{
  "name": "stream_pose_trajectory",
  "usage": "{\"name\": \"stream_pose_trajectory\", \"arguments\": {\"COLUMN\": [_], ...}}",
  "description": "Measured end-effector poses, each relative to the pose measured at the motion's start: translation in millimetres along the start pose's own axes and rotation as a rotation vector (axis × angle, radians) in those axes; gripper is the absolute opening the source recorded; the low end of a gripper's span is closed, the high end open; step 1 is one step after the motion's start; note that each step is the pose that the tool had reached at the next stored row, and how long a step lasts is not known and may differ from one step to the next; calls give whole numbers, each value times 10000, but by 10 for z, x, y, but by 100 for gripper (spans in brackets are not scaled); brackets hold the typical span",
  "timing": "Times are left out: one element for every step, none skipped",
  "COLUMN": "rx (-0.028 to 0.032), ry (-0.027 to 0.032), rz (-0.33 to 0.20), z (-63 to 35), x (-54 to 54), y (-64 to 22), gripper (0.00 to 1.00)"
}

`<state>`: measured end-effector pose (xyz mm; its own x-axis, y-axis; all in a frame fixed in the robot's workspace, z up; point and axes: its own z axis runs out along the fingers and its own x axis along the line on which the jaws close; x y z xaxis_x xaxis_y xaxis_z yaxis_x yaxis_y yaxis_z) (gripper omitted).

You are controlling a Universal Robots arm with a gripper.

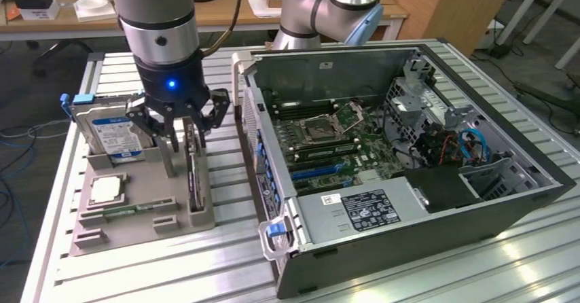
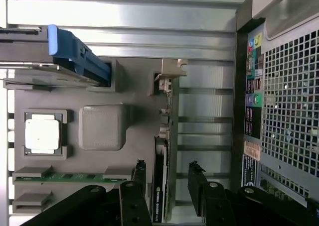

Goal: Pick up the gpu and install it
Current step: 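Pick up the gpu and move the gpu toward the slot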

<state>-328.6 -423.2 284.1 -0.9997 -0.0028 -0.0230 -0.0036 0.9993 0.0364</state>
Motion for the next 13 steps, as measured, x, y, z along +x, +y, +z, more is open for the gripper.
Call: {"name": "stream_pose_trajectory", "arguments": {"rx": [0,-1,1,0,2,6,7,9,13,11,11,12,13], "ry": [-1,-2,-9,-22,-29,-32,-36,-38,-38,-40,-42,-42,-42], "rz": [0,0,9,35,86,166,247,317,354,371,387,404,418], "z": [10,25,41,56,68,79,89,98,104,113,122,132,141], "x": [3,8,12,16,17,18,17,17,19,21,22,23,23], "y": [-16,-30,-41,-46,-49,-52,-54,-57,-64,-68,-76,-90,-103], "gripper": [47,47,47,47,47,47,47,47,47,47,47,47,47]}}
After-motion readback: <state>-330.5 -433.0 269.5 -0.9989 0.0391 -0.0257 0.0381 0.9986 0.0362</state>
